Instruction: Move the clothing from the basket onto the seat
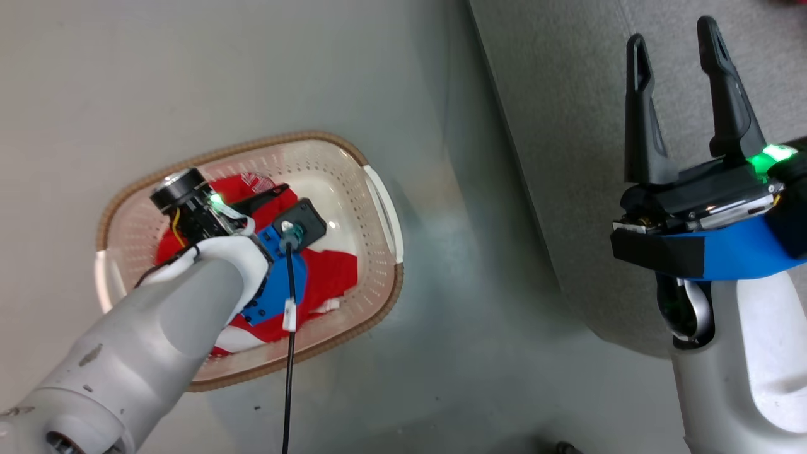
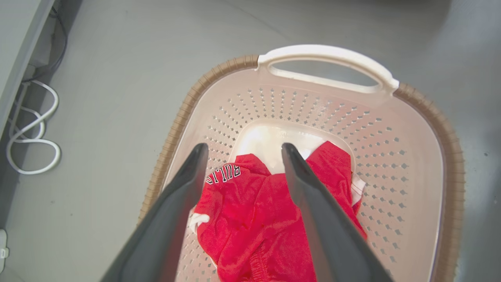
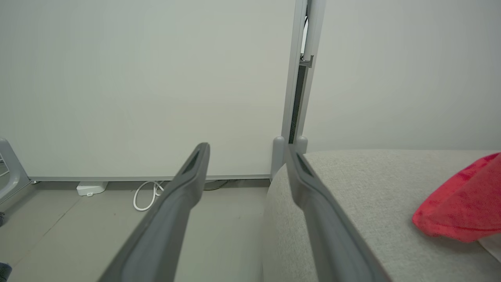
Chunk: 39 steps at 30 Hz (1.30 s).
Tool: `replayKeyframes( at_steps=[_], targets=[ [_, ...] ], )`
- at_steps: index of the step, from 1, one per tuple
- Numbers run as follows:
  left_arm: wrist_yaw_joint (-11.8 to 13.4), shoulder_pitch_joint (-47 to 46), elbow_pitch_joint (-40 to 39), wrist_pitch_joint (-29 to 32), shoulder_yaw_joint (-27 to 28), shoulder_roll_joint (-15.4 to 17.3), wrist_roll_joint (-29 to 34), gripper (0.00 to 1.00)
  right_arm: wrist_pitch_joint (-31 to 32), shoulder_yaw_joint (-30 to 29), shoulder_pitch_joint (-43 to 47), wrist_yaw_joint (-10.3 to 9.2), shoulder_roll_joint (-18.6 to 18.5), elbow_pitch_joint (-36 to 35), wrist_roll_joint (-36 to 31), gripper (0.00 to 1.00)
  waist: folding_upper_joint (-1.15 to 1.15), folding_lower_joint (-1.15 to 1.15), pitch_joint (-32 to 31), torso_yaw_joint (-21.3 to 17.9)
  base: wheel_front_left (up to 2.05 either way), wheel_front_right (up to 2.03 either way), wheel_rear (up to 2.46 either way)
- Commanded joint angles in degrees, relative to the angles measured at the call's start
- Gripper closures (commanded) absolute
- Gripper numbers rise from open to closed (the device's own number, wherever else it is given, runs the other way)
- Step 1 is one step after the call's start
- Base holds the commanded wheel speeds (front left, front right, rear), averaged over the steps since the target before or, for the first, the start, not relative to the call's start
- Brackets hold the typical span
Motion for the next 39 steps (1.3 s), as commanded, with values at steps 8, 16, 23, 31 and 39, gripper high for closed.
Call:
replayKeyframes(
  at_steps=[8, 16, 23, 31, 39],
  targets=[
    [0.0, -1.2, -3.0, 11.3, -2.4, 3.8, -0.3, 0.00, 0.0, 1.2, -3.6, 0.01, 0.3, -2.6, 0.9, 0.00, 0.00, -0.02, 9.2, -3.4, 0.00, 0.00, 0.00],
    [0.0, -1.0, -6.8, 20.8, -2.4, 8.7, 2.8, 0.00, 0.0, 1.8, -5.4, 0.01, 0.3, -5.0, 2.1, 0.00, 0.00, -0.02, 14.8, -5.1, 0.00, 0.00, 0.00],
    [0.0, -3.7, -5.8, 23.1, -2.4, 11.3, 4.5, 0.00, 0.0, 1.4, -5.0, 0.01, 0.3, -7.8, 2.5, 0.00, 0.00, -0.02, 19.1, -6.3, 0.00, 0.00, 0.00],
    [0.0, -5.9, -2.6, 23.7, -2.4, 11.9, 5.5, 0.00, 0.0, 1.3, -4.0, 0.01, 0.3, -11.0, 2.5, 0.00, 0.00, -0.02, 22.4, -6.9, 0.00, 0.00, 0.00],
    [0.0, -6.2, 1.1, 23.6, -2.4, 9.1, 4.8, 1.00, 0.0, 0.6, -3.2, 0.01, 0.3, -12.9, 2.0, 0.00, 0.00, -0.02, 23.0, -6.1, 0.00, 0.00, 0.00]
  ],
)
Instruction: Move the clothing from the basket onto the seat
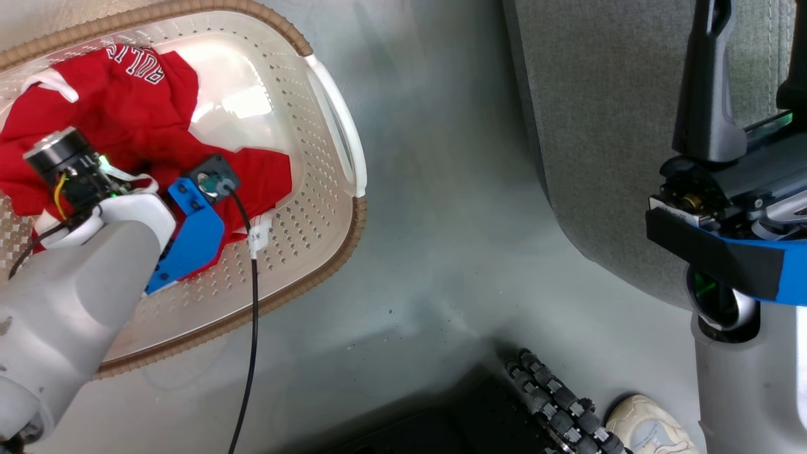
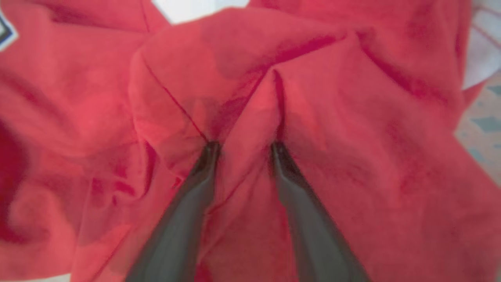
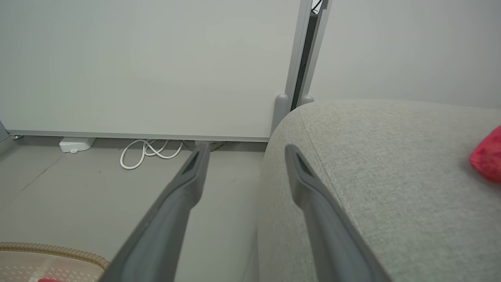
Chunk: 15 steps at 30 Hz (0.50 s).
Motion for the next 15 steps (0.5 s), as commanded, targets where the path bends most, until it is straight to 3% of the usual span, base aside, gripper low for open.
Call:
replayKeyframes(
  at_steps=[1, 10, 15],
  targets=[
    [-0.1, 0.0, 0.9, 0.1, -0.2, -0.1, 0.5, 1.00, 0.0, -0.1, 0.3, 0.01, 0.2, -0.2, -0.1, 0.00, 0.00, 0.00, -0.1, 0.1, 0.00, 0.00, 0.00],
    [-0.1, -0.2, 1.3, -3.6, -0.2, -2.2, 0.4, 1.00, 0.0, -0.7, -0.9, 0.01, 0.2, 0.8, -0.2, 0.00, 0.00, 0.00, -2.4, 0.8, 0.00, 0.00, 0.00],
    [-0.1, 0.2, 1.4, -8.3, -0.2, -5.1, -0.7, 1.00, 0.0, -1.3, -0.4, 0.01, 0.1, 1.6, -0.8, 0.00, 0.00, 0.00, -6.0, 2.5, 0.00, 0.00, 0.00]
  ],
)
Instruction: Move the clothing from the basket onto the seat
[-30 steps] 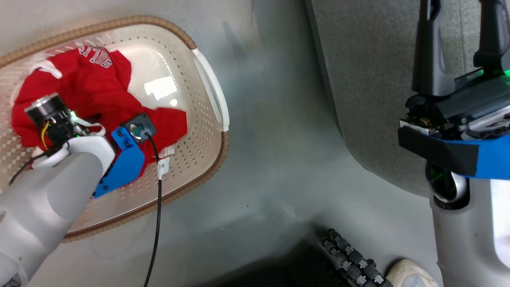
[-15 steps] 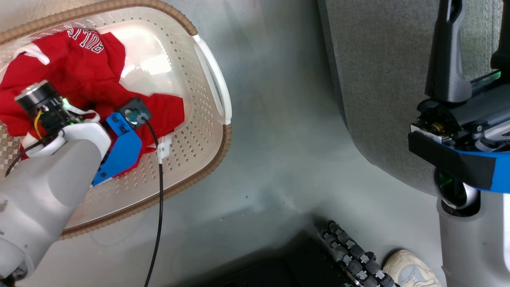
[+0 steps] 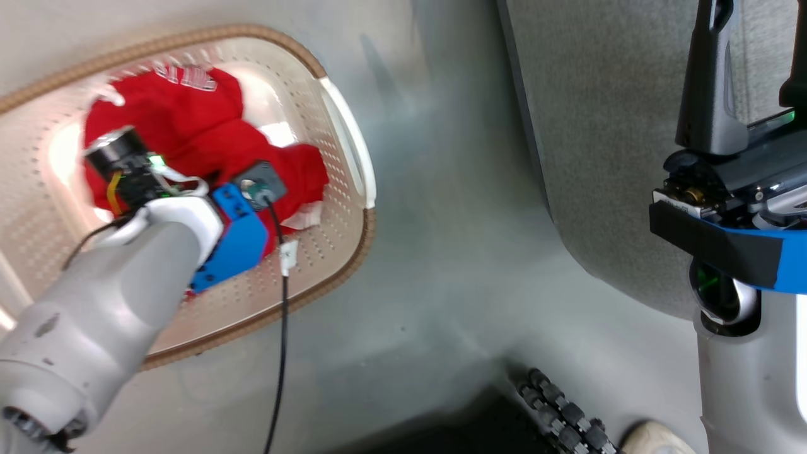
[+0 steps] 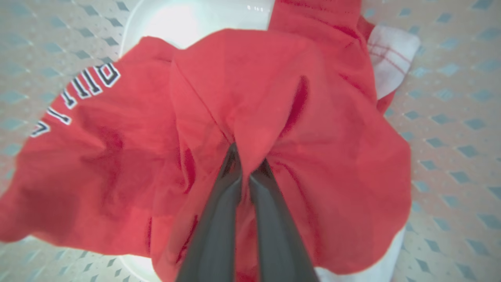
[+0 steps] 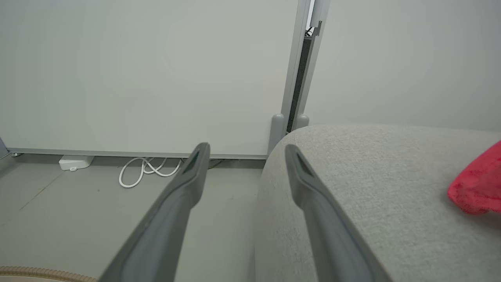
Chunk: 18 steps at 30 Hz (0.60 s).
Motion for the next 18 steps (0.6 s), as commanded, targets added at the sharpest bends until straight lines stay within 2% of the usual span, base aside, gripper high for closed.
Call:
replayKeyframes(
  at_steps=[1, 18],
  targets=[
    [0.0, 0.2, 0.1, -1.3, -0.1, -0.8, -0.6, 1.00, 0.0, -0.3, 0.1, 0.01, 0.1, 0.3, -0.4, 0.00, 0.00, 0.00, -2.2, 1.4, 0.00, 0.00, 0.00],
    [0.0, 3.1, 7.6, -21.7, 1.4, -11.1, -11.8, 1.00, 0.0, -2.7, 6.7, 0.01, -0.9, 5.2, -3.6, 0.00, 0.00, 0.00, -21.8, 9.2, 0.00, 0.00, 0.00]
  ],
)
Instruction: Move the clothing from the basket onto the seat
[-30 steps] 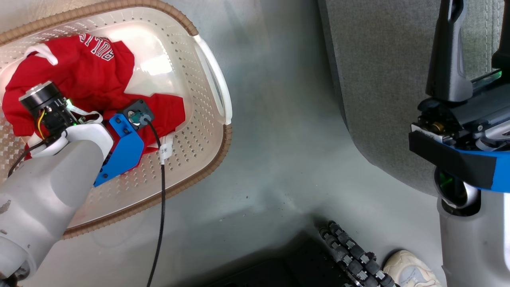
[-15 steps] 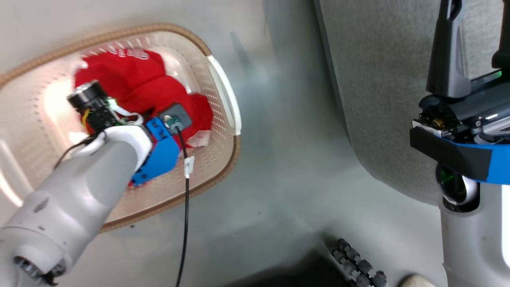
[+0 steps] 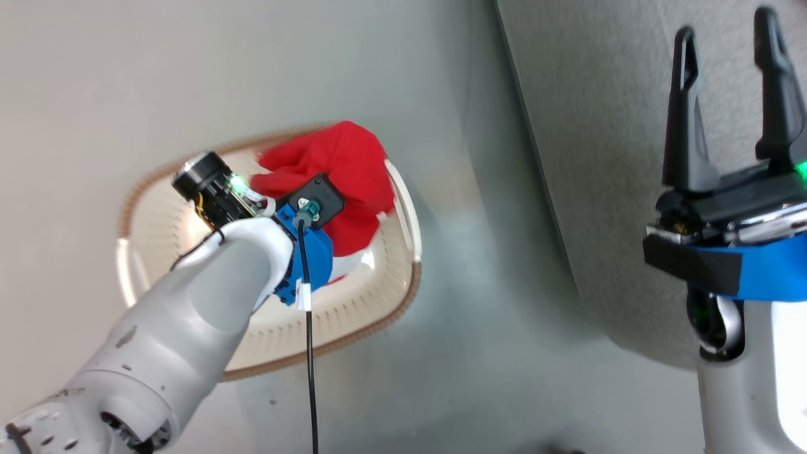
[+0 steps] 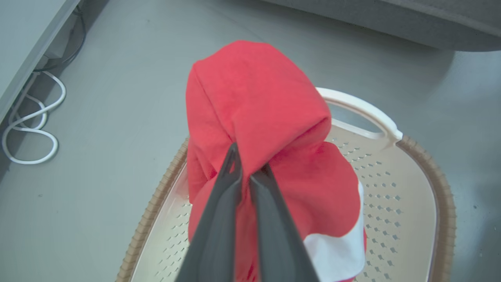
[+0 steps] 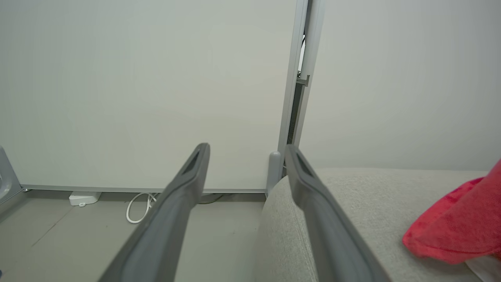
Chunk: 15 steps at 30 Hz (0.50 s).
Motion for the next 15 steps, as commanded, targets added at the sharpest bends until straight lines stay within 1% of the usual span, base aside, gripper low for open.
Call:
replayKeyframes(
  at_steps=[1, 6, 10, 13, 15],
  targets=[
    [0.0, 0.9, 0.6, -1.3, 0.5, -0.6, -0.8, 1.00, 0.0, -0.2, 1.4, 0.01, -0.4, 0.6, -0.3, 0.00, 0.00, 0.00, -5.7, 2.9, 0.00, 0.00, 0.00],
    [0.0, 2.7, 1.3, -4.2, 0.7, -2.1, -1.9, 1.00, 0.0, -0.4, 4.8, 0.01, -0.8, 2.3, -0.3, 0.00, 0.00, 0.00, -12.1, 4.7, 0.00, 0.00, 0.00],
    [0.0, 3.9, 0.3, -4.9, 2.3, -2.7, -3.3, 1.00, 0.0, -0.4, 7.8, 0.01, -0.9, 3.7, -0.5, 0.00, 0.00, 0.00, -17.1, 5.9, 0.00, 0.00, 0.00],
    [0.8, 4.9, -2.7, -5.0, 4.7, -2.4, -4.2, 1.00, 0.0, -0.1, 9.9, 0.01, -0.9, 4.6, -0.6, 0.00, 0.00, 0.00, -20.5, 6.7, 0.00, 0.00, 0.00],
    [1.3, 5.3, -4.0, -5.0, 5.4, -2.0, -4.0, 1.00, 0.0, -0.1, 10.5, 0.01, -0.9, 4.8, -0.6, 0.00, 0.00, 0.00, -21.5, 6.9, 0.00, 0.00, 0.00]
  ],
)
